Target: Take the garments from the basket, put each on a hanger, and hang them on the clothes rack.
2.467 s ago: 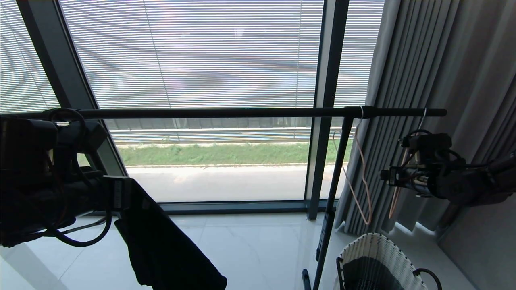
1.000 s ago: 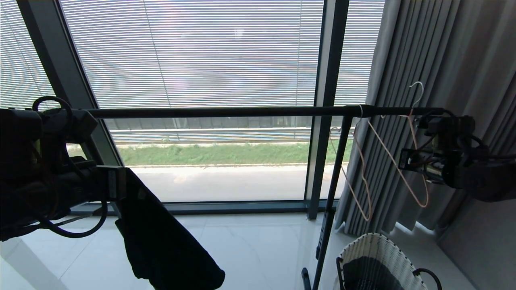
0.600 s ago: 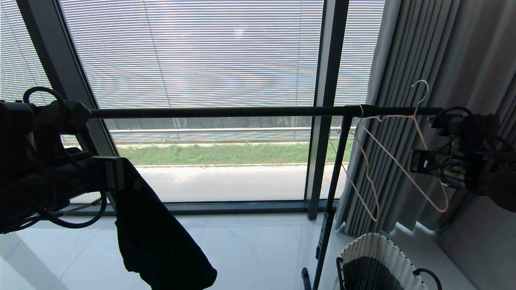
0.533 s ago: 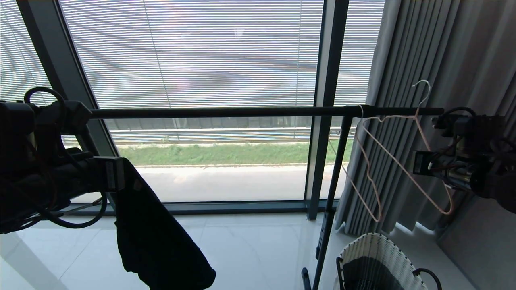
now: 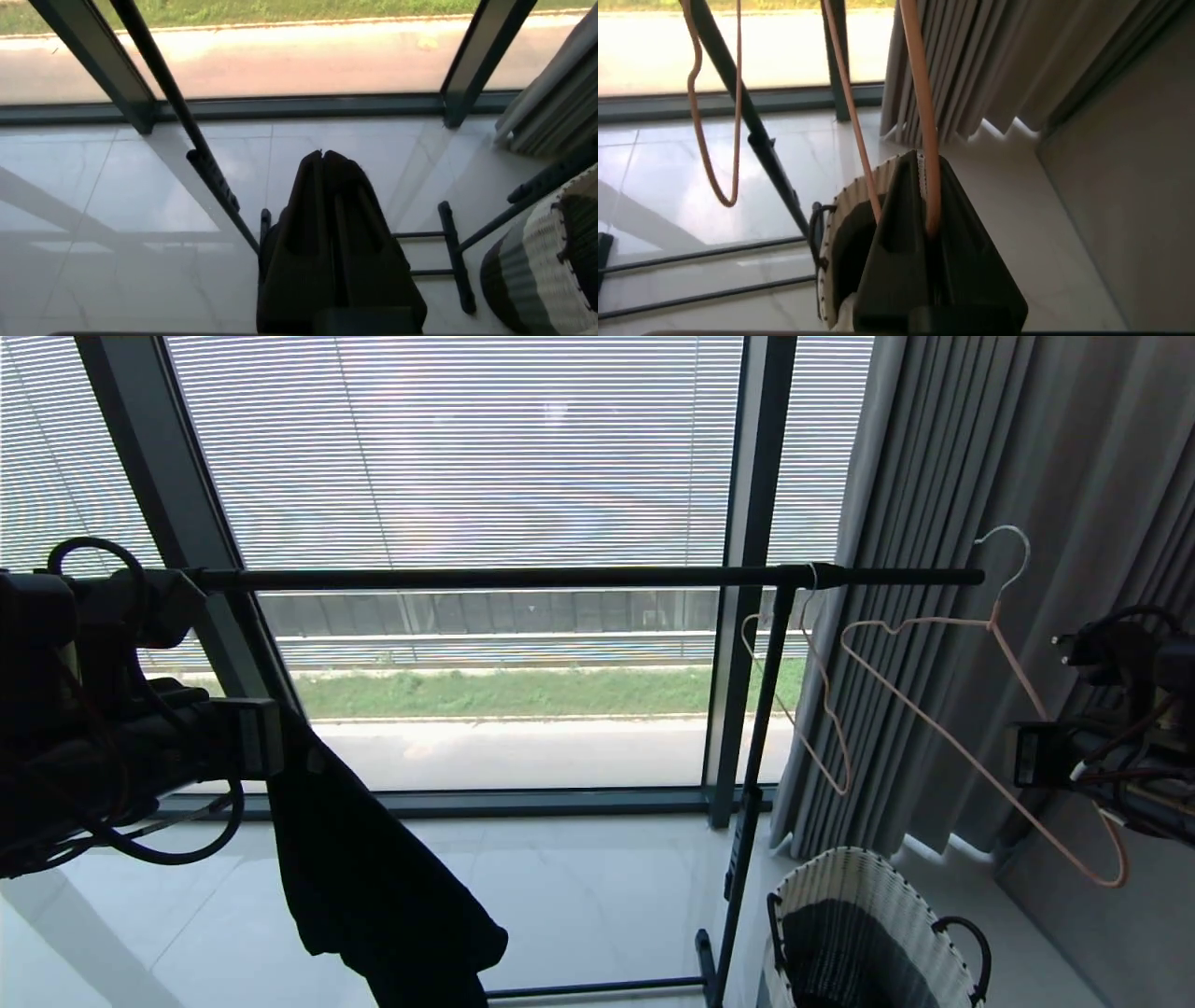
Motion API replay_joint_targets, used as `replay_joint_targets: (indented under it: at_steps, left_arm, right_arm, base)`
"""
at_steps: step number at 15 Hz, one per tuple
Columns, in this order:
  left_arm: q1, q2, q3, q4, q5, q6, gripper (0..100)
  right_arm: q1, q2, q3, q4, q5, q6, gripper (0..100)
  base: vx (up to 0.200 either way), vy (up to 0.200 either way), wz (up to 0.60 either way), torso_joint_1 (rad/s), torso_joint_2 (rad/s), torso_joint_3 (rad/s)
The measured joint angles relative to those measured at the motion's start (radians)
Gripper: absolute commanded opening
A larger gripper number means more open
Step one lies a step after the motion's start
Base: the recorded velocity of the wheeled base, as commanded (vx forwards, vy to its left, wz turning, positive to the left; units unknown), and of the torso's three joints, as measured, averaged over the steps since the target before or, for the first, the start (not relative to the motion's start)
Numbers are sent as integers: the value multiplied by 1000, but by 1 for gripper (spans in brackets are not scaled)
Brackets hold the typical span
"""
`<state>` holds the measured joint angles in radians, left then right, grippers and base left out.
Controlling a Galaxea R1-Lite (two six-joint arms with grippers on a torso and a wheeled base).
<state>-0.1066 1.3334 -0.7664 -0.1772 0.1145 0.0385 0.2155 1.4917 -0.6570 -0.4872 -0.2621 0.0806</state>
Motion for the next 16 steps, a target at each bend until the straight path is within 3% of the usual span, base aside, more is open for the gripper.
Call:
replay_joint_targets:
  at_steps: [4, 9, 12, 16]
  left_arm:
    - [-5, -7, 2, 0, 0, 2, 0]
    - [-45, -23, 7, -1, -8, 1, 0]
    - [-128, -23, 9, 0, -7, -4, 0]
    - [-296, 8, -29, 0, 9, -7, 0]
  right_arm:
    - [21, -89, 65, 1, 0, -21, 0]
    - [40, -175, 94, 1, 50, -36, 0]
    - [101, -227, 96, 1, 126, -46, 0]
    - [288, -262, 130, 3, 208, -43, 0]
  base:
    - [-200, 0, 0, 4, 1, 2]
    - [0, 0, 0, 0, 0, 0]
    - [0, 0, 0, 0, 0, 0]
    - [0, 0, 0, 0, 0, 0]
